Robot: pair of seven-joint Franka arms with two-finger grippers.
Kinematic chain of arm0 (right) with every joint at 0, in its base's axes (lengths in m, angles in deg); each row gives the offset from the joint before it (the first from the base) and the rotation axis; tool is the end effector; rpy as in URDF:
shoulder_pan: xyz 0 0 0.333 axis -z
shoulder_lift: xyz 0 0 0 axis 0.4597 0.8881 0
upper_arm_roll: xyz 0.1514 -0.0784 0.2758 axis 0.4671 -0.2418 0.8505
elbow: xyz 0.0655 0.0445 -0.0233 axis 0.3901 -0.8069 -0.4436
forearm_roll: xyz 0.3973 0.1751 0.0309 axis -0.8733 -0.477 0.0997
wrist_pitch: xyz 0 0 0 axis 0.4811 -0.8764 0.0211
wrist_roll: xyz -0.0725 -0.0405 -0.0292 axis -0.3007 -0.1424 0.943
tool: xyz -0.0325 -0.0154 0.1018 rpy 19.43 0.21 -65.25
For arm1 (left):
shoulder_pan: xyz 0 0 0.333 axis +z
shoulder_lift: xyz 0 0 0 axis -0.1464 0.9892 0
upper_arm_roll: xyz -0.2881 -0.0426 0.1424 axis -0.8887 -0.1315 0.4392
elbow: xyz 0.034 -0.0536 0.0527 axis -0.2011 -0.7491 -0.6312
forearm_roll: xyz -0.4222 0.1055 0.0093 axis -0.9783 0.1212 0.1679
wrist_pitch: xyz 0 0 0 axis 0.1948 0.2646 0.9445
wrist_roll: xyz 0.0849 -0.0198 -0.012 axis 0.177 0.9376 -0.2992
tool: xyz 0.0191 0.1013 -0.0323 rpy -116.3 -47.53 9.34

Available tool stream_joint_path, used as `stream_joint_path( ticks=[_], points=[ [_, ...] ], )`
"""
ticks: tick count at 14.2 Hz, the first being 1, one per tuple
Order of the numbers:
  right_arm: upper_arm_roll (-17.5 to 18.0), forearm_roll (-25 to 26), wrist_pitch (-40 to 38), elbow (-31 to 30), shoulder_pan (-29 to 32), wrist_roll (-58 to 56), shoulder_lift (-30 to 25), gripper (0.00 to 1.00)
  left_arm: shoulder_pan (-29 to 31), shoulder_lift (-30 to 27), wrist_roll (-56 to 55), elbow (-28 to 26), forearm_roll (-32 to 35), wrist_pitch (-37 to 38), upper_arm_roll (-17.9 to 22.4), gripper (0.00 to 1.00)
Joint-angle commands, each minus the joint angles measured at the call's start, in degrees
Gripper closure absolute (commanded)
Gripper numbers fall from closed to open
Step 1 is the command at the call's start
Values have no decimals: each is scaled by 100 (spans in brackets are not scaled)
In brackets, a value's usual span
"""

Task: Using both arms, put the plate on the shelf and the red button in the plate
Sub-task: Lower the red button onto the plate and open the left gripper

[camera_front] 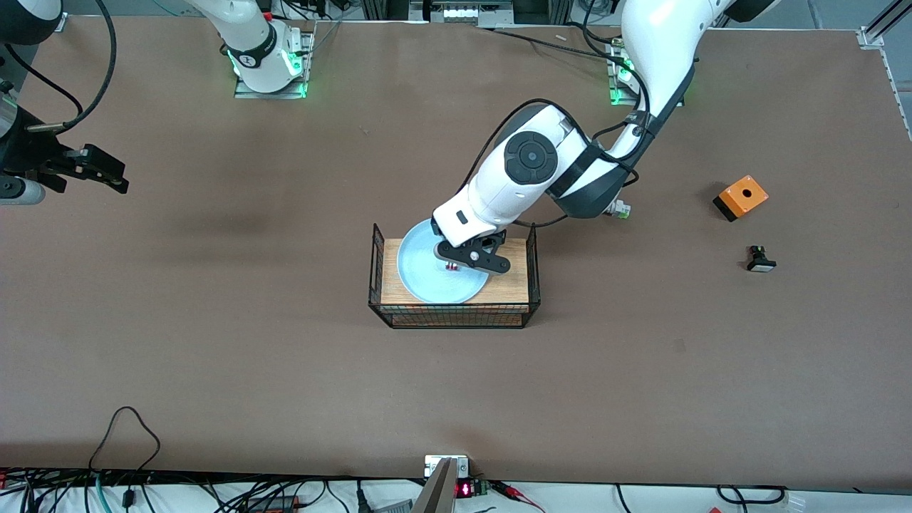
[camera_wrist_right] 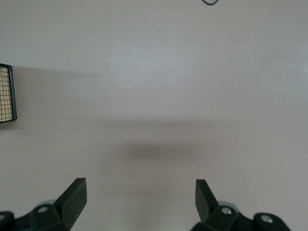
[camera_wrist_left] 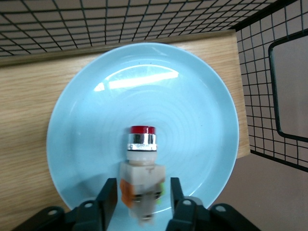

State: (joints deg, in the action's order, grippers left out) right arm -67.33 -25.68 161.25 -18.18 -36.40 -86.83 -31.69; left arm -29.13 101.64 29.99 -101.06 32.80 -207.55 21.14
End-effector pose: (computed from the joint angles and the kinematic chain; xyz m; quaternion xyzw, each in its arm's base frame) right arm 0.6047 -0.0117 0.5851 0.9998 0.0045 0.0009 0.0176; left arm 0.6055 -0.4959 0.3557 0.9851 -0.0805 -0.0047 0.1516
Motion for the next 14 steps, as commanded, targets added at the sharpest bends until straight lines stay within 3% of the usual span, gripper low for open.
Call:
stream_joint_path(
  ticks=[1,3,6,10,12,14],
  points=[
    [7,-78,-101,92,-2,12,-4,0,-21,28,-97,199,161,71,47,0],
    [7,-87,-101,92,-2,30,5,0,75,-296,-124,207,161,630,47,0],
    [7,-78,-101,83,-20,30,14,0,426,-1104,-124,234,170,2140,38,0],
    [7,-78,-101,92,-20,47,31,0,1093,-1668,-27,557,292,4084,29,0],
    [7,-78,-101,92,-20,47,22,0,1454,-1695,645,857,696,4850,3,0],
    [7,-78,-101,92,-20,39,23,0,1893,-1800,1734,972,820,5081,29,0]
  ],
)
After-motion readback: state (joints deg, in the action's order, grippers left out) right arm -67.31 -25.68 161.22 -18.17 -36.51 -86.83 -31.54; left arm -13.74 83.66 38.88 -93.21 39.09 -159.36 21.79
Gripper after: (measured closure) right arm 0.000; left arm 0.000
